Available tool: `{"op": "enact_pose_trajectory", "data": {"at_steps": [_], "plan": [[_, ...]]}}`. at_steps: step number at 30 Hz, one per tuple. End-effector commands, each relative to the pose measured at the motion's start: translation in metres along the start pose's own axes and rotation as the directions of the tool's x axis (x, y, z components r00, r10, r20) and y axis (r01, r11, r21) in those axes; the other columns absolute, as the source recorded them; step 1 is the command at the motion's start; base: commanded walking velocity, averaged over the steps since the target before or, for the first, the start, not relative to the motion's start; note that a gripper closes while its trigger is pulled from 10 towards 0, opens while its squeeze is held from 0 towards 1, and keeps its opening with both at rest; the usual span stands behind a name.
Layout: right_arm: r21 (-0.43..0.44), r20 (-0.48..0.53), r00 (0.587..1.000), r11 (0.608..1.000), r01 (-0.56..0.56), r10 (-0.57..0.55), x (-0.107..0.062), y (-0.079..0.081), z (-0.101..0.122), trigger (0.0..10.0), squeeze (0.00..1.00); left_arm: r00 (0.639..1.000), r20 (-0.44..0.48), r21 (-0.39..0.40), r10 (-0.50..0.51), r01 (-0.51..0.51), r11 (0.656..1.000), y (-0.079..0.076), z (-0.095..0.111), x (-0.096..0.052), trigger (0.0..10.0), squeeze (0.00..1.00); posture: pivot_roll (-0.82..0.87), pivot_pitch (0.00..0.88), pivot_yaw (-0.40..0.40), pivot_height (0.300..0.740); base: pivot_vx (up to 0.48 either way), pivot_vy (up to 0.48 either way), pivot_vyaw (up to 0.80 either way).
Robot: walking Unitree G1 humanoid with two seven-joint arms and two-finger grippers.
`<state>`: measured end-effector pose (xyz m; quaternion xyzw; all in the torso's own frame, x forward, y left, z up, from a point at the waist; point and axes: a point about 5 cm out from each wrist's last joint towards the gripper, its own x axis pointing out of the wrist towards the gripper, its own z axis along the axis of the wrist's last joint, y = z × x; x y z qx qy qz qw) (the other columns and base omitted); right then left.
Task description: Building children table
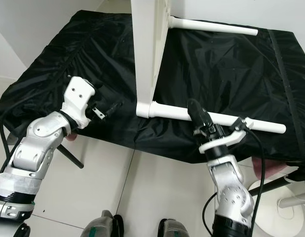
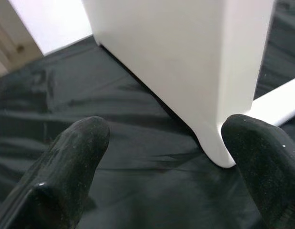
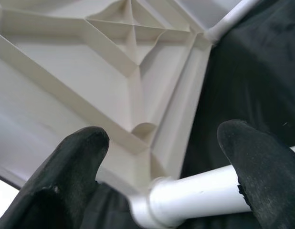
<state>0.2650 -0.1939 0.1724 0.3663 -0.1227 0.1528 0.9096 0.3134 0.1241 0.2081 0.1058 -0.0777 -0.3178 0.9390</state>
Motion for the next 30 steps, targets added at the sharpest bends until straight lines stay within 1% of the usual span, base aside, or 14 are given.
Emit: {"op": "enact_pose_trajectory", "data": {"at_steps": [1, 4, 5, 6, 7, 8, 9, 10, 12, 16, 19, 21, 25, 30], "plan": [[-0.034, -0.013, 0.999, 0.999, 0.031, -0.031, 0.002, -0.002, -0.002, 10.0, 0.00, 0.994, -0.002, -0.035, 0.105, -0.105, 0.994, 0.005, 0.002, -0.002, 10.0, 0.00, -0.01, 0.080, 0.017, 0.740, 0.000, 0.000, 0.00], [-0.078, -0.018, 0.998, 0.995, 0.056, -0.057, 0.006, -0.002, -0.004, 10.0, 0.00, 0.994, -0.003, -0.063, 0.106, -0.106, 0.992, 0.004, 0.002, -0.002, 10.0, 0.00, -0.01, 0.079, 0.015, 0.740, 0.000, 0.000, 0.00], [-0.169, -0.044, 0.993, 0.981, 0.096, -0.105, 0.012, -0.003, -0.007, 10.0, 0.00, 0.991, -0.013, -0.086, 0.131, -0.131, 0.988, 0.002, 0.000, -0.002, 10.0, 0.00, -0.01, 0.081, 0.013, 0.740, 0.000, 0.000, 0.00], [-0.169, -0.044, 0.993, 0.981, 0.096, -0.105, 0.012, -0.003, -0.007, 10.0, 0.00, 0.991, -0.013, -0.086, 0.131, -0.131, 0.988, 0.002, 0.000, -0.002, 10.0, 0.00, -0.01, 0.081, 0.013, 0.740, 0.000, 0.000, 0.00], [-0.298, -0.055, 0.981, 0.940, 0.163, -0.187, 0.018, -0.006, -0.010, 10.0, 0.00, 0.989, -0.026, -0.117, 0.146, -0.148, 0.982, 0.000, -0.002, -0.002, 10.0, 0.00, -0.02, 0.076, 0.010, 0.740, 0.000, 0.000, 0.00], [-0.298, -0.055, 0.981, 0.940, 0.163, -0.187, 0.018, -0.006, -0.010, 10.0, 0.00, 0.989, -0.026, -0.117, 0.146, -0.148, 0.982, 0.000, -0.002, -0.002, 10.0, 0.00, -0.02, 0.076, 0.010, 0.740, 0.000, 0.000, 0.00], [-0.402, -0.028, 0.972, 0.892, 0.204, -0.235, 0.024, -0.007, -0.009, 10.0, 0.00, 0.982, -0.039, -0.125, 0.185, -0.189, 0.974, 0.000, -0.004, -0.001, 10.0, 0.00, -0.02, 0.075, 0.008, 0.740, 0.000, 0.000, 0.00], [-0.402, -0.028, 0.972, 0.892, 0.204, -0.235, 0.024, -0.007, -0.009, 10.0, 0.00, 0.982, -0.039, -0.125, 0.185, -0.189, 0.974, 0.000, -0.004, -0.001, 10.0, 0.00, -0.02, 0.075, 0.008, 0.740, 0.000, 0.000, 0.00], [-0.529, 0.027, 0.972, 0.822, 0.211, -0.232, 0.031, -0.002, -0.005, 10.0, 0.00, 0.970, -0.050, -0.155, 0.239, -0.244, 0.957, 0.002, -0.006, 0.000, 10.0, 0.00, -0.02, 0.064, 0.002, 0.740, 0.000, 0.000, 0.00], [-0.597, 0.064, 0.970, 0.770, 0.227, -0.236, 0.036, 0.004, -0.004, 10.0, 0.00, 0.947, -0.062, -0.179, 0.315, -0.321, 0.930, 0.008, -0.007, -0.001, 10.0, 0.00, -0.02, 0.053, -0.002, 0.740, 0.000, 0.000, 0.00], [-0.609, 0.065, 0.970, 0.761, 0.224, -0.234, 0.038, 0.006, -0.008, 10.0, 0.00, 0.935, -0.080, -0.203, 0.346, -0.355, 0.912, 0.009, -0.010, -0.001, 10.0, 0.00, -0.02, 0.047, -0.005, 0.740, 0.000, 0.000, 0.00], [-0.674, 0.051, 0.973, 0.711, 0.201, -0.227, 0.041, 0.011, -0.019, 10.0, 0.00, 0.914, -0.106, -0.179, 0.392, -0.405, 0.897, 0.010, -0.015, -0.003, 10.0, 0.00, -0.02, 0.027, -0.013, 0.740, 0.000, 0.000, 0.00], [-0.720, 0.052, 0.971, 0.665, 0.197, -0.231, 0.042, 0.013, -0.029, 10.0, 0.00, 0.902, -0.091, -0.124, 0.421, -0.430, 0.894, 0.008, -0.022, -0.004, 10.0, 0.00, -0.04, 0.000, -0.013, 0.740, 0.000, 0.000, 0.00], [-0.728, 0.077, 0.965, 0.648, 0.225, -0.249, 0.043, 0.012, -0.034, 10.0, 0.00, 0.889, -0.083, -0.091, 0.450, -0.457, 0.885, 0.005, -0.027, -0.004, 10.0, 0.00, -0.04, 0.000, -0.002, 0.740, 0.000, 0.000, 0.00]]}}
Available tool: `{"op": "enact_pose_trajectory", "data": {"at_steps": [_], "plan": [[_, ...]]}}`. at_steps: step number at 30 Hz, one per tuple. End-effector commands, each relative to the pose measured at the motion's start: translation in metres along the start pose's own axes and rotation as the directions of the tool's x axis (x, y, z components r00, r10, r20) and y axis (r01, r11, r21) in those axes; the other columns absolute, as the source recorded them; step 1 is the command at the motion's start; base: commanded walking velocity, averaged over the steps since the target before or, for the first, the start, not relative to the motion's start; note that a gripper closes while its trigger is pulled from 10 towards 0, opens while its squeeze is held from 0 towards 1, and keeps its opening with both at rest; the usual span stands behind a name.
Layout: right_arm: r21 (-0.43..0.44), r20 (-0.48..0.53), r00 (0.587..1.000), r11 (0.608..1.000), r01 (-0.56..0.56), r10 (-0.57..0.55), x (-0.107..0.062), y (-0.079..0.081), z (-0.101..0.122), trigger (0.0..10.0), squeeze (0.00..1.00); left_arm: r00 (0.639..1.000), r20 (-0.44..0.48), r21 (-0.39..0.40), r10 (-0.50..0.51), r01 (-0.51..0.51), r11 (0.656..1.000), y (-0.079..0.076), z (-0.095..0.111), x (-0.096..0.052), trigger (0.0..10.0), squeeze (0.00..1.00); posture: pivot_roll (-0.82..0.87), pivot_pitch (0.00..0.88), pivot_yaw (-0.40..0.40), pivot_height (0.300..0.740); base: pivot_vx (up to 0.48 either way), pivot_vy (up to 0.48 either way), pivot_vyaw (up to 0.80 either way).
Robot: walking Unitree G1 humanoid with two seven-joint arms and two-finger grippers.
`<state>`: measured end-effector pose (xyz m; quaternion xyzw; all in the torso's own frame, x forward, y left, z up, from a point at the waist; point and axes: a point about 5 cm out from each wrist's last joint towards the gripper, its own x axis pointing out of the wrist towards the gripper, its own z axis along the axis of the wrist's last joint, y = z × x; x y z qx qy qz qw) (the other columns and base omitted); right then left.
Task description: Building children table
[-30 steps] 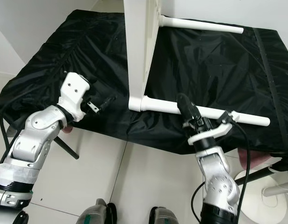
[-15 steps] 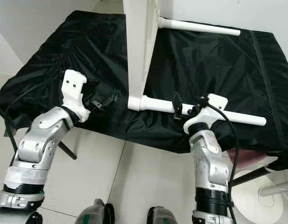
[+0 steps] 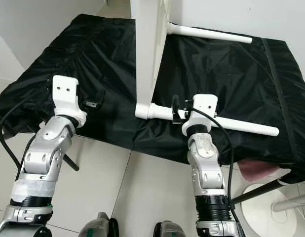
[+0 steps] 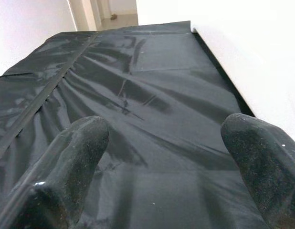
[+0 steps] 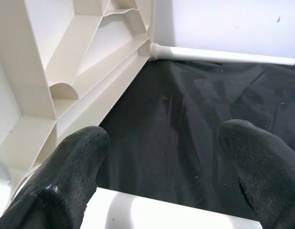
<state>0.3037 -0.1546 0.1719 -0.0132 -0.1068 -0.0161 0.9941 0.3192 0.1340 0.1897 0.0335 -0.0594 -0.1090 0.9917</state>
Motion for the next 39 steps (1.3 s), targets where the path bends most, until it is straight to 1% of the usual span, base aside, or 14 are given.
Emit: {"op": "enact_pose_trajectory", "data": {"at_steps": [1, 3, 7, 9, 12, 14, 17, 23, 26, 36, 39], "plan": [[-0.024, 0.017, 1.000, 0.999, 0.021, -0.021, 0.000, 0.000, -0.002, 10.0, 0.00, 0.999, -0.012, 0.027, 0.048, -0.048, 0.999, -0.001, -0.009, -0.002, 10.0, 0.00, -0.05, 0.000, 0.001, 0.740, 0.000, 0.000, 0.00], [-0.043, 0.031, 0.999, 0.999, 0.025, -0.024, 0.000, -0.001, -0.004, 10.0, 0.00, 0.998, -0.021, 0.010, 0.056, -0.055, 0.998, -0.002, -0.012, -0.002, 10.0, 0.00, -0.06, 0.000, 0.006, 0.740, 0.000, 0.000, 0.00], [-0.046, 0.036, 0.999, 0.999, 0.028, -0.026, -0.001, -0.002, -0.004, 10.0, 0.00, 0.998, -0.026, 0.001, 0.060, -0.060, 0.998, -0.001, -0.012, -0.001, 10.0, 0.00, -0.07, 0.000, 0.007, 0.740, 0.000, 0.000, 0.00], [-0.058, 0.057, 0.998, 0.998, 0.037, -0.033, 0.001, -0.004, 0.001, 10.0, 0.00, 0.995, -0.006, 0.018, 0.096, -0.096, 0.995, 0.002, -0.006, 0.004, 10.0, 0.00, -0.10, 0.014, 0.007, 0.740, 0.000, 0.000, 0.00], [-0.058, 0.057, 0.998, 0.998, 0.037, -0.033, 0.001, -0.004, 0.001, 10.0, 0.00, 0.995, -0.006, 0.018, 0.096, -0.096, 0.995, 0.002, -0.006, 0.004, 10.0, 0.00, -0.10, 0.014, 0.007, 0.740, 0.000, 0.000, 0.00], [-0.072, 0.087, 0.995, 0.996, 0.059, -0.053, 0.000, -0.006, 0.008, 10.0, 0.00, 0.994, 0.026, 0.041, 0.110, -0.111, 0.993, 0.003, 0.000, 0.004, 10.0, 0.00, -0.11, 0.056, 0.027, 0.740, 0.000, 0.000, 0.00], [-0.076, 0.095, 0.994, 0.995, 0.068, -0.061, -0.001, -0.007, 0.010, 10.0, 0.00, 0.993, 0.035, 0.042, 0.111, -0.112, 0.993, 0.003, 0.001, 0.003, 10.0, 0.00, -0.12, 0.063, 0.033, 0.740, 0.000, 0.000, 0.00], [-0.094, 0.095, 0.991, 0.991, 0.099, -0.091, -0.008, -0.007, 0.010, 10.0, 0.00, 0.994, 0.037, 0.050, 0.100, -0.102, 0.994, 0.004, 0.000, 0.001, 10.0, 0.00, -0.16, 0.106, 0.066, 0.740, 0.000, 0.000, 0.00], [-0.108, 0.107, 0.988, 0.987, 0.122, -0.110, -0.015, -0.007, 0.012, 10.0, 0.00, 0.997, 0.039, 0.039, 0.072, -0.073, 0.997, 0.003, 0.001, 0.000, 10.0, 0.00, -0.17, 0.124, 0.077, 0.740, 0.000, 0.000, 0.00], [-0.116, 0.100, 0.989, 0.986, 0.120, -0.109, -0.019, -0.006, 0.010, 10.0, 0.00, 0.998, 0.043, 0.024, 0.053, -0.054, 0.998, 0.003, 0.002, -0.003, 10.0, 0.00, -0.16, 0.134, 0.086, 0.740, 0.000, 0.000, 0.00], [-0.117, 0.101, 0.990, 0.987, 0.111, -0.100, -0.020, -0.002, 0.011, 10.0, 0.00, 0.998, 0.039, 0.020, 0.049, -0.050, 0.999, 0.006, 0.001, -0.005, 10.0, 0.00, -0.15, 0.131, 0.092, 0.740, 0.000, 0.000, 0.00]]}}
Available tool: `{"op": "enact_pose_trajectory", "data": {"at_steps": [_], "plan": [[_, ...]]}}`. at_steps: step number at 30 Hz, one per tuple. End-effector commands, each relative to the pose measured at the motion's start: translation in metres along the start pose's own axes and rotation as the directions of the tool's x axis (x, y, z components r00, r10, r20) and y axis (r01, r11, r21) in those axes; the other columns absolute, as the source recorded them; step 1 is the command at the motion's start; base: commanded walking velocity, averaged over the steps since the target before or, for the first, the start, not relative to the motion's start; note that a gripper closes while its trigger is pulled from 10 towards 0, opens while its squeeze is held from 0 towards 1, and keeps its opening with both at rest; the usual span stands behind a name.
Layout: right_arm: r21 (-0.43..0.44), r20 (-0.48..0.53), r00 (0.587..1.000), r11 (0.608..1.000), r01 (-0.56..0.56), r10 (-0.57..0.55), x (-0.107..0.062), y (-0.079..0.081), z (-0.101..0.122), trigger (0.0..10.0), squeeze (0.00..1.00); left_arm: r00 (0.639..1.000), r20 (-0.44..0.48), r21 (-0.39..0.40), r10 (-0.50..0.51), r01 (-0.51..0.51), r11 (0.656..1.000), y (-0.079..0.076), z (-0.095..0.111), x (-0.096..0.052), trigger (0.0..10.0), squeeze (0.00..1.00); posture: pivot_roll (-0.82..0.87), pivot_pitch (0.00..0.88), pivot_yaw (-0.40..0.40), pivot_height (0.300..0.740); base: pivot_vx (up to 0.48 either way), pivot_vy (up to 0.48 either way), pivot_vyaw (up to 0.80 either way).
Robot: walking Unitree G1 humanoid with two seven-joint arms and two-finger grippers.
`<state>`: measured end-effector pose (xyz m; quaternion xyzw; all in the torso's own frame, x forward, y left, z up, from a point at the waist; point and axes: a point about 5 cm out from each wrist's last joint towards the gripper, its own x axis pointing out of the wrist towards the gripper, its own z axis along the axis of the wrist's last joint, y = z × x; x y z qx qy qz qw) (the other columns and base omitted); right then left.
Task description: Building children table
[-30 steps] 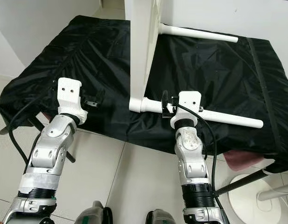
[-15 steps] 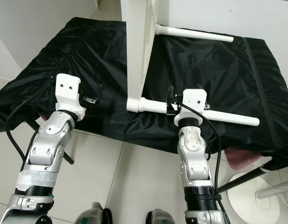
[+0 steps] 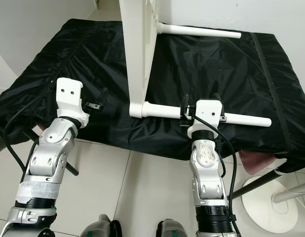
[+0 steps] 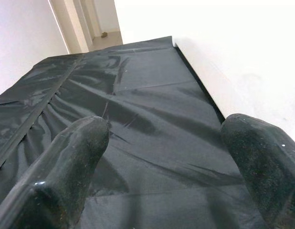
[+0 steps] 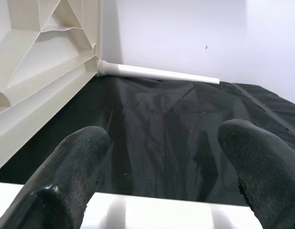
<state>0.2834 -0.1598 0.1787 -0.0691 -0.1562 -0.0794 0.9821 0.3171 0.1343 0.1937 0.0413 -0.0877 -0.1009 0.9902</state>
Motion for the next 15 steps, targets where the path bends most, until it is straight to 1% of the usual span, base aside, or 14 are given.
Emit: {"op": "enact_pose_trajectory", "data": {"at_steps": [1, 9, 15], "plan": [[0.002, -0.005, 1.000, 1.000, -0.007, 0.007, -0.0022, 0.0041, 0.0014, 10.0, 0.00, 0.999, -0.017, 0.001, 0.032, -0.032, 1.000, 0.0056, -0.0029, -0.0030, 10.0, 0.00, -0.15, 0.131, 0.092, 0.740, 0.000, 0.000, 0.00], [-0.005, -0.006, 1.000, 1.000, 0.003, -0.003, -0.0026, 0.0022, 0.0022, 10.0, 0.00, 1.000, -0.012, 0.008, 0.023, -0.023, 1.000, 0.0050, -0.0017, -0.0027, 10.0, 0.00, -0.16, 0.132, 0.095, 0.740, 0.000, 0.000, 0.00], [-0.025, -0.007, 1.000, 1.000, 0.015, -0.015, -0.0027, -0.0038, 0.0036, 10.0, 0.00, 1.000, -0.007, 0.005, 0.025, -0.025, 1.000, 0.0044, -0.0002, -0.0030, 10.0, 0.00, -0.16, 0.147, 0.089, 0.740, 0.000, 0.000, 0.00]]}}
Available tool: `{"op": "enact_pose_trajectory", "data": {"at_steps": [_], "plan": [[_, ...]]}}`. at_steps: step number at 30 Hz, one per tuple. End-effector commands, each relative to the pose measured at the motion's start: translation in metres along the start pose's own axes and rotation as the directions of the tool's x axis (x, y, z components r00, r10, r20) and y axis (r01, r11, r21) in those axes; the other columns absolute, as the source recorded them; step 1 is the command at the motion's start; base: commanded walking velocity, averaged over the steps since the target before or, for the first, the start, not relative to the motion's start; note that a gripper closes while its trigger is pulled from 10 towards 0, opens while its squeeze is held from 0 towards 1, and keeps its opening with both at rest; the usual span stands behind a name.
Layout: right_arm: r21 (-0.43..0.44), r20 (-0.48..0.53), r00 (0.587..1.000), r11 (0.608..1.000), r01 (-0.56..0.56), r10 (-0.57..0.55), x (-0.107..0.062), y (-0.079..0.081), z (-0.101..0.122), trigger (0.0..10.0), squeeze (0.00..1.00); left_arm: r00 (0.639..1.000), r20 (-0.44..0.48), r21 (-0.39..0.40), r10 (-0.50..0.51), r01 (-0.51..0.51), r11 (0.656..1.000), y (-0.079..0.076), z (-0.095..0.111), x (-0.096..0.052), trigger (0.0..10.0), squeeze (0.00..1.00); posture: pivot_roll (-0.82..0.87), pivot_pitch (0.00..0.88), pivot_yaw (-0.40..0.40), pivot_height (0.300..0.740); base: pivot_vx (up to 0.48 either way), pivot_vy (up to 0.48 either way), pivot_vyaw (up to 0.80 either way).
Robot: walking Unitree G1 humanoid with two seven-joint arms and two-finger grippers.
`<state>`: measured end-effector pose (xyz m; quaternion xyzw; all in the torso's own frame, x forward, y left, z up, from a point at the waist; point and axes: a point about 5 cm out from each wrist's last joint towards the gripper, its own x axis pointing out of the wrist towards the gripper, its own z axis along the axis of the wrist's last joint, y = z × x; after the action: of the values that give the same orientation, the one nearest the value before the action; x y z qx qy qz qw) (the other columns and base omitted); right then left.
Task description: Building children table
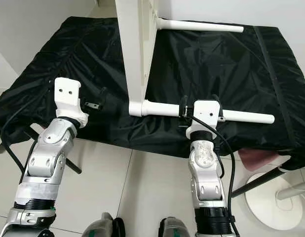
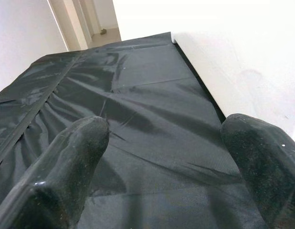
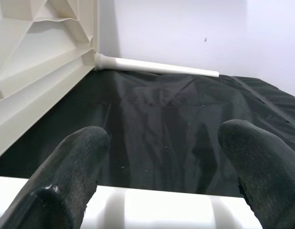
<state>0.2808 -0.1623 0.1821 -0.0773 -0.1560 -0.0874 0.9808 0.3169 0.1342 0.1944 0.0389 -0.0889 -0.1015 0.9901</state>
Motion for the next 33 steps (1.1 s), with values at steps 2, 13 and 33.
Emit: {"op": "enact_pose_trajectory", "data": {"at_steps": [2, 13, 33], "plan": [[-0.007, -0.007, 1.000, 1.000, 0.002, -0.002, -0.002, -0.001, 0.000, 10.0, 0.00, 1.000, -0.014, 0.016, 0.026, -0.026, 1.000, 0.005, -0.002, -0.004, 10.0, 0.00, -0.16, 0.149, 0.088, 0.740, 0.000, 0.000, 0.00], [-0.010, -0.021, 1.000, 1.000, -0.008, 0.007, 0.003, 0.003, -0.003, 10.0, 0.00, 0.999, -0.018, 0.046, 0.035, -0.034, 0.998, 0.008, -0.003, -0.003, 10.0, 0.00, -0.14, 0.115, 0.069, 0.740, 0.000, 0.000, 0.00], [0.017, -0.023, 0.997, 0.998, -0.067, 0.068, 0.001, 0.006, -0.008, 10.0, 0.00, 0.999, -0.036, 0.021, 0.020, -0.019, 1.000, -0.001, -0.013, -0.004, 10.0, 0.00, -0.11, 0.042, 0.048, 0.740, 0.000, 0.000, 0.00]]}}
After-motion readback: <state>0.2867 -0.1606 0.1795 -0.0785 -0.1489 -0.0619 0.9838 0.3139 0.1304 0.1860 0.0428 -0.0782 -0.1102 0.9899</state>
